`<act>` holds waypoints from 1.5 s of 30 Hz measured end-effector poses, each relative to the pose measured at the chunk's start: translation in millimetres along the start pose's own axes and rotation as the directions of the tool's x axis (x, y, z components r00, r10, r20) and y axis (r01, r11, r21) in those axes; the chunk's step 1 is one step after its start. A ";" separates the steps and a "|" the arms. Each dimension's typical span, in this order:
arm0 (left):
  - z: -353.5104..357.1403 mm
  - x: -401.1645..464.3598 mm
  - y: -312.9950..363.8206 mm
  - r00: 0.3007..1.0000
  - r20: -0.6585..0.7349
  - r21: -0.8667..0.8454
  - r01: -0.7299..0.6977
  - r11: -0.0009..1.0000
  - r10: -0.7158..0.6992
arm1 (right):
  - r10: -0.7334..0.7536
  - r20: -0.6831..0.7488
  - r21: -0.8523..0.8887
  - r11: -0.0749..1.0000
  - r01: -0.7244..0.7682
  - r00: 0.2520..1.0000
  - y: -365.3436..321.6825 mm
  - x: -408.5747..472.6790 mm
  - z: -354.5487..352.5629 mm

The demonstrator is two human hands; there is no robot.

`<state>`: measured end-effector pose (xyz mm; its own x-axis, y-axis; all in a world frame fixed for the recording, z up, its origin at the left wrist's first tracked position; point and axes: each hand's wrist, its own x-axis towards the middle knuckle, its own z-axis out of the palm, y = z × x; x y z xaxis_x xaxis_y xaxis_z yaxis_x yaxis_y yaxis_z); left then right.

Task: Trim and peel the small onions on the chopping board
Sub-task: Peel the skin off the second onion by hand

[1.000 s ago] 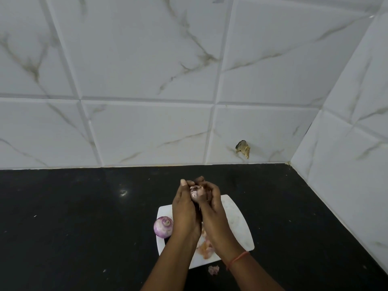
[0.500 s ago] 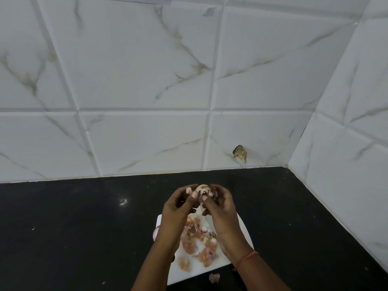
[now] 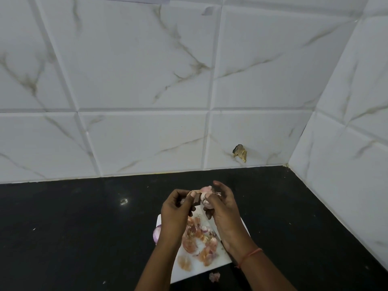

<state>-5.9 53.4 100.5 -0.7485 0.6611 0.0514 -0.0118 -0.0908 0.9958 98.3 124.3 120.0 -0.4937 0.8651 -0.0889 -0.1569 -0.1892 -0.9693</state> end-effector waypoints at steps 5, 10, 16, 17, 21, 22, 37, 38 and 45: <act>-4.5 10.9 -16.9 1.000 -0.015 0.274 0.005 0.962 -0.001 | -0.096 -0.012 -0.115 0.989 0.094 0.995 -5.6 -2.2 -10.1; -4.0 9.6 -14.0 0.986 0.153 0.460 -0.125 0.879 0.061 | -0.224 0.022 -0.332 0.918 0.218 0.974 -8.3 -4.3 -15.4; 2.3 -8.7 9.0 0.901 0.414 -0.141 0.202 0.969 -0.128 | -0.333 -0.022 -0.380 0.875 0.300 0.943 -7.9 -9.3 -9.6; 2.5 -9.6 8.4 0.894 0.424 -0.197 0.245 0.949 -0.143 | -0.353 -0.040 -0.413 0.858 0.306 0.935 -7.9 -10.2 -8.8; 3.0 -10.9 9.2 0.922 0.371 -0.281 0.227 0.933 -0.112 | -0.422 -0.032 -0.467 0.808 0.359 0.906 -4.7 -10.5 -9.3; 3.5 -11.0 10.0 0.931 0.351 -0.309 0.221 0.925 -0.105 | -0.433 -0.022 -0.458 0.806 0.375 0.901 -3.6 -9.8 -10.1; 1.8 -6.7 9.0 0.959 0.243 -0.419 0.241 0.875 -0.148 | -0.555 0.211 -0.690 0.499 0.525 0.805 0.2 -4.9 -13.2; 3.2 -7.3 8.0 0.967 0.217 -0.396 0.215 0.893 -0.137 | -0.550 0.226 -0.716 0.466 0.520 0.804 1.6 -4.9 -12.6; 25.4 -7.9 -16.3 0.998 0.059 0.012 -0.018 1.000 0.017 | -0.455 0.219 -0.779 0.450 0.435 0.863 6.6 -2.1 -7.7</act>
<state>17.0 68.6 85.8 -0.7078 0.7026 0.0726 0.0095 -0.0934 0.9956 104.9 124.8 112.0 -0.5423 0.7308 0.4145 0.3811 0.6536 -0.6539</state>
